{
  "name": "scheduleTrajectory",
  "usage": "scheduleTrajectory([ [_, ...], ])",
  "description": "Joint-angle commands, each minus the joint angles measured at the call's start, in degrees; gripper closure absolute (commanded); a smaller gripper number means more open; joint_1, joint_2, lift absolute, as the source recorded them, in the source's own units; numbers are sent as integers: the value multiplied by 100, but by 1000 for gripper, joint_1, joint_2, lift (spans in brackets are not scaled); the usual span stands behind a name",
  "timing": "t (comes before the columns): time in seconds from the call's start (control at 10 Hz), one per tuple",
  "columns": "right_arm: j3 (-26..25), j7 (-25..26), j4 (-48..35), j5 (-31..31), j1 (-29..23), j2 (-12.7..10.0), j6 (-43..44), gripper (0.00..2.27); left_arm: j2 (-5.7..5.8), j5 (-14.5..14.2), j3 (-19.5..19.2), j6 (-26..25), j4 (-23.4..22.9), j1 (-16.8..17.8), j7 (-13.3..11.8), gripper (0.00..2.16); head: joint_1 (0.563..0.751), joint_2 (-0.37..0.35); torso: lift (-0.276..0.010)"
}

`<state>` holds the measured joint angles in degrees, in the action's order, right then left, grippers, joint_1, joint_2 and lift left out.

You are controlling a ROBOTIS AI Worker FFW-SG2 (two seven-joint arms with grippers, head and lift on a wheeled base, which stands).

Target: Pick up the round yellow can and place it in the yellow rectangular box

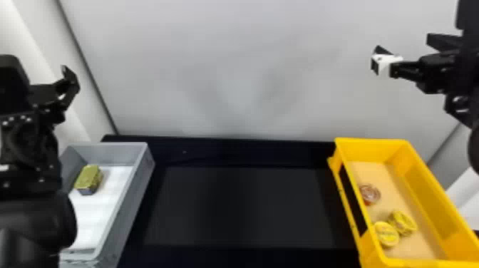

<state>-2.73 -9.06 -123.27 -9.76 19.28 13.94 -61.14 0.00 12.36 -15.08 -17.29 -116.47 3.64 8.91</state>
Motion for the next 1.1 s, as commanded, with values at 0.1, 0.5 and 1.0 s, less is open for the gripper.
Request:
scheduleTrajectory([
  [0.1,221,-17,453,-132,383,48,-94,124,-15,-14,-39,23,1,-22,-12,98,694,14,-61],
  [0.5,291,-17,400,-185,260,57,-138,124,-15,74,-31,41,-25,-48,23,96,694,14,-61],
  [1.0,590,-272,330,-994,199,30,-77,124,-15,74,-13,5,-34,-30,14,96,694,14,-61],
])
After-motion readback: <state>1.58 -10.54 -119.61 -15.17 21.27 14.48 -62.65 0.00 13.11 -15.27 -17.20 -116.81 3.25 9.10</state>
